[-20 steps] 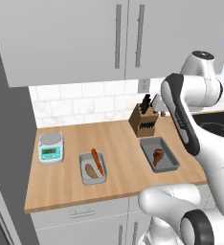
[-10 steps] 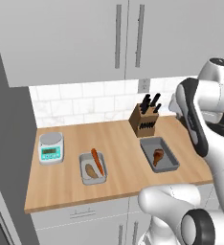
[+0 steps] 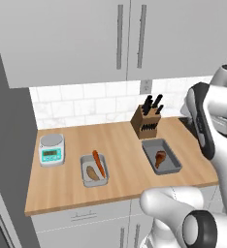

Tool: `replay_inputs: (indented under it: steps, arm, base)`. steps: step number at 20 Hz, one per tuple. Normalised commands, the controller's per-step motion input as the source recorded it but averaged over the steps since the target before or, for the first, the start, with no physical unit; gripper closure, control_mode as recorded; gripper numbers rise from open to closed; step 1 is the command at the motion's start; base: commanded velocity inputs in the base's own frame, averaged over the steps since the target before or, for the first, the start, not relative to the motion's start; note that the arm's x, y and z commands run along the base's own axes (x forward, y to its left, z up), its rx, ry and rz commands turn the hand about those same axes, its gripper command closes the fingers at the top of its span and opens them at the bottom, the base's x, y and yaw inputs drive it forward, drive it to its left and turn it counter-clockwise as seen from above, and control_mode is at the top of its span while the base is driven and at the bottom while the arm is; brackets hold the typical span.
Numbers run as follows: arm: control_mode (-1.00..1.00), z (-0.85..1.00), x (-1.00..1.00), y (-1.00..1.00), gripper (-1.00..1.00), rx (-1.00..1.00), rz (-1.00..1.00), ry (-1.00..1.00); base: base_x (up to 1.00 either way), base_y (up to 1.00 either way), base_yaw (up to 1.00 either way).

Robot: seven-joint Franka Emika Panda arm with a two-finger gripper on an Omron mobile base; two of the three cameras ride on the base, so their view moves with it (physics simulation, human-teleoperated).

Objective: Take the meat container that has the chicken drumstick and place it on the second highest rack of the freezer. Then take the vegetable container that has the carrot and sweet potato and place it on the highest rack of the freezer.

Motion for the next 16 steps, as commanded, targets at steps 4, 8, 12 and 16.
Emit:
replay_inputs:
  steps: [4,8,12,16]
  arm:
    - [-1.00,-0.21,0.06,-0.01,-1.00,0.03,-0.18,0.00]
    - [-1.00,-0.31,0.15,-0.01,-1.00,0.07,-0.22,0.00]
    - [-1.00,-0.33,0.17,0.00,-1.00,0.07,-0.23,0.00]
    - [-1.00,-0.45,0.01,0.04,-1.00,0.01,-0.11,0.02]
  base:
    - [0.00,0.00,0.00]
    - [0.00,0.00,0.00]
    - [0.00,0.00,0.00]
    - [0.00,0.00,0.00]
